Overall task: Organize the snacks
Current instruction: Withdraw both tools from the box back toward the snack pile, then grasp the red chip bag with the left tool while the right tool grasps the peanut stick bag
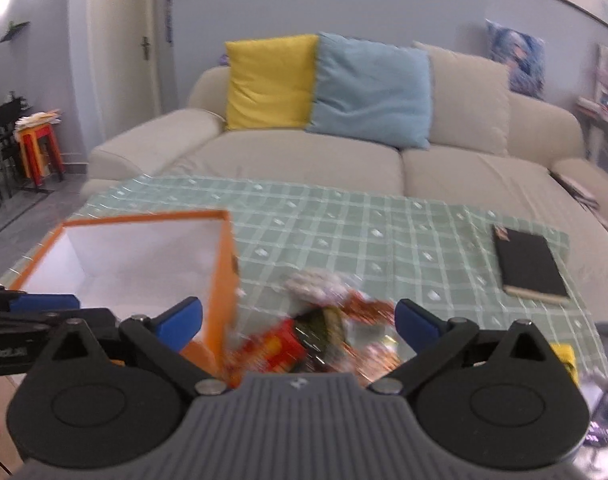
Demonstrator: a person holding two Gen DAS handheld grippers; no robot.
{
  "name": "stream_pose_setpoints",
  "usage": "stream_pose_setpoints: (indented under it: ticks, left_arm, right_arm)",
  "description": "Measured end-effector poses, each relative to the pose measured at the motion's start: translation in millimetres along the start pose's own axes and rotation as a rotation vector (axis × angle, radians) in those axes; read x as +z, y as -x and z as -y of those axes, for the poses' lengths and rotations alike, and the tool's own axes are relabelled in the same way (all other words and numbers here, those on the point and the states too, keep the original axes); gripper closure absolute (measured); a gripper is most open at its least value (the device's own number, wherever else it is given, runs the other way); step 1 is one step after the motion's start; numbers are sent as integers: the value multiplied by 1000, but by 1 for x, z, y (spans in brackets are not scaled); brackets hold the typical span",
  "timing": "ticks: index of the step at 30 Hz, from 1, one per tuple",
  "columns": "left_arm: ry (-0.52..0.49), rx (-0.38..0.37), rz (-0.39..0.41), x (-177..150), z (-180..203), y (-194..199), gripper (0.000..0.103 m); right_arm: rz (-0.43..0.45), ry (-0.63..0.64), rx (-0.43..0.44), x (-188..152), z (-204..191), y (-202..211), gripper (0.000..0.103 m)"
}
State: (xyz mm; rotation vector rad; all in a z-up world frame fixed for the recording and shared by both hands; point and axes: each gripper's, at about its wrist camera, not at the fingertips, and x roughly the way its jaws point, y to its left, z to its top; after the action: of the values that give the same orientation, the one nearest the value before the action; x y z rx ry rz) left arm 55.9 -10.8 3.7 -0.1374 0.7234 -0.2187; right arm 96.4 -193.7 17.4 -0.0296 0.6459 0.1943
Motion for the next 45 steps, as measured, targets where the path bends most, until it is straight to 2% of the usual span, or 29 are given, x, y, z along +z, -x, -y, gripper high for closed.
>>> stream_pose_setpoints:
  ticks: [2,6,9,11,16,19,21,26,29,31,35,40,42,45]
  left_arm:
    - [-9,-33,-35,-5,10,-9,36]
    - [-22,-88,-107,-14,25,-32,35]
    - [-56,-86,-155,-23,35,-49,35]
    - [-85,-66,-162,-25,43,-59,35]
    - [-232,-16,-94,-26,66,-61,35]
    - [-366,69,-61,-22,86,-64,36]
    - [-437,105,-55,-21,95,-69,41]
    - [-574,140,-63,-19,113,-89,48]
    - [-646,190,-108,-16,118,-106,49]
    - [-669,216,-155,-13,117,-119,49]
    - [-651,254,-239,-9,110,-139,49]
    - [-699,276,-272,-11,113,-152,49]
    - [-711,279,-288,-12,114,-157,52]
    - [-708,281,-302,-13,113,-161,61]
  right_arm:
    - [-35,-29,-14,-10,18,0,4]
    - [-118,-97,-39,-24,48,-13,4]
    - [-170,-122,-43,-35,64,-24,4]
    - [-191,-135,-34,-40,68,-31,4]
    - [-227,-143,2,-44,68,-49,9]
    - [-233,-146,20,-41,69,-57,11]
    - [-237,-158,35,-39,71,-63,11]
    - [-250,-180,70,-35,79,-74,18]
    - [-267,-200,96,-34,83,-83,18]
    - [-285,-217,102,-35,86,-91,18]
    - [-325,-230,120,-39,87,-106,20]
    - [-359,-237,124,-43,86,-119,25]
    - [-368,-234,124,-45,85,-122,29]
    - [-380,-233,130,-47,86,-124,41]
